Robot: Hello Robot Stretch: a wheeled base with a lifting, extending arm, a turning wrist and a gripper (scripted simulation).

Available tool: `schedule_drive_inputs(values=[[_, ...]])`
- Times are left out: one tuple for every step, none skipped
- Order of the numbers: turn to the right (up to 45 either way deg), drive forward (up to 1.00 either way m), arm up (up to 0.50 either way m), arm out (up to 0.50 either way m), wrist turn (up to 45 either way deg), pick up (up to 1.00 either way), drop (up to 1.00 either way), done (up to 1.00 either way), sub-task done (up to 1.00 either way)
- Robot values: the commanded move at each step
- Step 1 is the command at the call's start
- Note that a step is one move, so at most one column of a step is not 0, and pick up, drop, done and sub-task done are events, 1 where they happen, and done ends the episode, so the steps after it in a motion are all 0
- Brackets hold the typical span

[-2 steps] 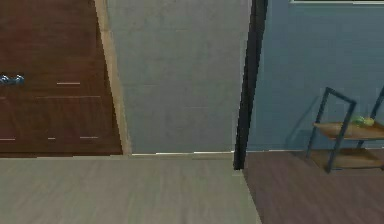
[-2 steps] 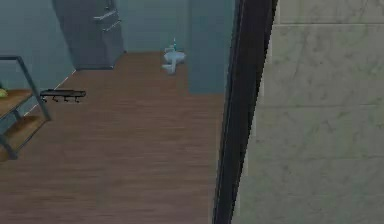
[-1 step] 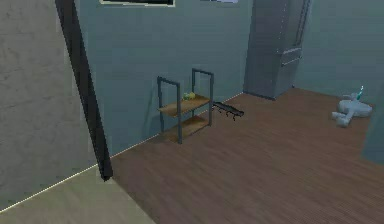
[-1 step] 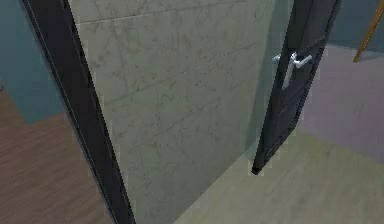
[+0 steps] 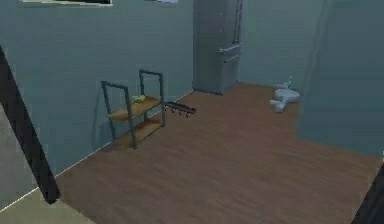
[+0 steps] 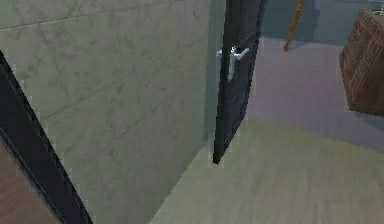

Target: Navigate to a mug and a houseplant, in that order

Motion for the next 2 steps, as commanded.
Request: schedule_drive_inputs(values=[[0.0,1.0,0.0,0.0,0.0,0.0,0.0,0.0,0.0],[45.0,0.0,0.0,0.0,0.0,0.0,0.0,0.0,0.0]])
